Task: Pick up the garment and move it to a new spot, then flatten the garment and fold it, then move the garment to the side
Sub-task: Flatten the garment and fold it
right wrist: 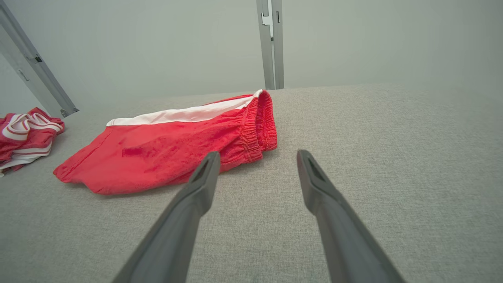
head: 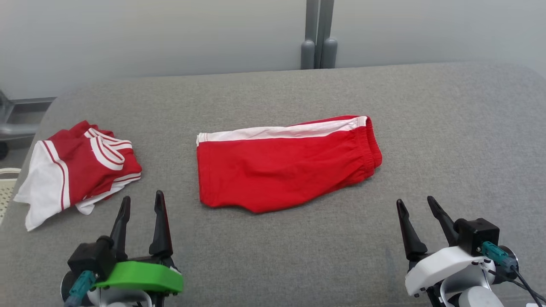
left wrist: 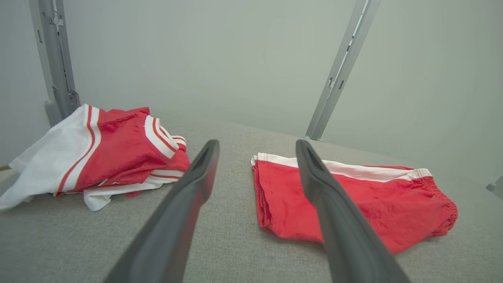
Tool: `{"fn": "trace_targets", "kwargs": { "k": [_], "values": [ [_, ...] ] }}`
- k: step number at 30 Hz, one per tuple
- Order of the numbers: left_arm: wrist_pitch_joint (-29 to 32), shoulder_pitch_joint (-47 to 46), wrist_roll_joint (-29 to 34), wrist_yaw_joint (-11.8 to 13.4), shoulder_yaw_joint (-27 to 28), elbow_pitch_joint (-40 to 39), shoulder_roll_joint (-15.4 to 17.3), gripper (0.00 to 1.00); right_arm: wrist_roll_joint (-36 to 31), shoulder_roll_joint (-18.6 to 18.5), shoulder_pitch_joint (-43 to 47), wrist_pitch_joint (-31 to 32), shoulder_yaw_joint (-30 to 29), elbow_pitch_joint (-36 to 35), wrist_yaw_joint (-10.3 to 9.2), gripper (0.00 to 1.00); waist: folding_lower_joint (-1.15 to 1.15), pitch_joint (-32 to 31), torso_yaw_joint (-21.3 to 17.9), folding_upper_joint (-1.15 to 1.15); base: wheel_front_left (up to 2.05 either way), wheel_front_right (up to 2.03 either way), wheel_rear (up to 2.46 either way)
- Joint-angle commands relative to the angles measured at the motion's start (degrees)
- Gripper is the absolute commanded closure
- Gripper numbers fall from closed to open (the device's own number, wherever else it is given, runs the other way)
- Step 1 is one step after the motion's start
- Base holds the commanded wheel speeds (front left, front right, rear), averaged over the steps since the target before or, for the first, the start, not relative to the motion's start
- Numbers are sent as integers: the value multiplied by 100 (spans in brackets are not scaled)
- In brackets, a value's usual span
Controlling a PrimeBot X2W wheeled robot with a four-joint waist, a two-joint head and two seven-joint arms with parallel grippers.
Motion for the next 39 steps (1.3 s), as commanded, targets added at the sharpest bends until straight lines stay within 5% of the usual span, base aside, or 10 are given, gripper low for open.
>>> {"fn": "trace_targets", "kwargs": {
  "k": [1,14,39],
  "values": [
    [-3,135,95,-35,21,-73,-10,0,-49,-8,20,-5,-28,15,-6,0,0,-212,249,0,0,0,0],
    [-3,1122,1089,51,35,159,174,0,-570,-8,96,-117,-187,324,-6,0,0,-519,687,0,0,0,0],
    [-12,854,729,-101,205,532,209,0,-460,-9,185,-150,-259,697,-6,0,0,-535,659,0,0,0,0]
  ]
}}
